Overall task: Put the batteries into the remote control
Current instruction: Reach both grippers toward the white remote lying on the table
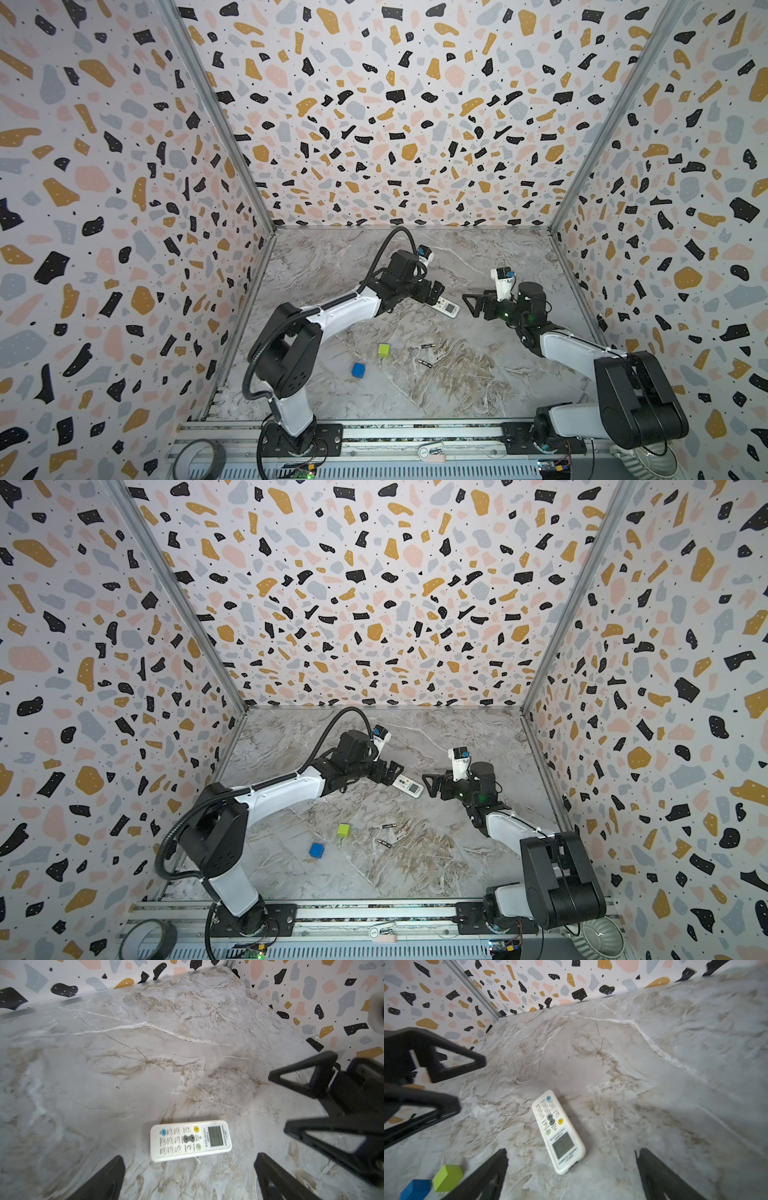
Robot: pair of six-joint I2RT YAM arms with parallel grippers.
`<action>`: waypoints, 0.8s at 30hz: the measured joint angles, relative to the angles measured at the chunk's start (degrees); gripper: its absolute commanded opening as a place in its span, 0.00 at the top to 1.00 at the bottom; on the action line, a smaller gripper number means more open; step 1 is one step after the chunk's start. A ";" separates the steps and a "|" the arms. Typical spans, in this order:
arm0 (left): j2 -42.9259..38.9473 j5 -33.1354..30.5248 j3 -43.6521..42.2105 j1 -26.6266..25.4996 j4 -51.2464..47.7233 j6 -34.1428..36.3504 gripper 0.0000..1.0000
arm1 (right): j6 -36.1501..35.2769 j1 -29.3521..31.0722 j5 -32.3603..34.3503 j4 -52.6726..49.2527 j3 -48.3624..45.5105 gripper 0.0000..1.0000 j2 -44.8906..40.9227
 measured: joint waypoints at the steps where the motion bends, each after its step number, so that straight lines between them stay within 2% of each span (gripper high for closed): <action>1: 2.01 0.46 1.53 0.13 0.09 -0.96 0.03 | 1.11 0.26 -0.92 0.83 -1.22 0.01 -0.48; 7: 10.10 3.23 3.82 1.88 3.02 -8.41 0.06 | 5.53 2.80 -3.72 4.76 -5.81 0.01 -0.90; 12: 12.90 4.11 3.26 4.22 5.66 -12.85 0.08 | 7.87 4.81 -4.83 9.03 -5.97 0.00 3.78; 24: 16.44 5.57 1.40 4.09 11.26 -15.93 0.17 | 9.03 7.21 -4.04 12.90 -5.46 0.00 12.04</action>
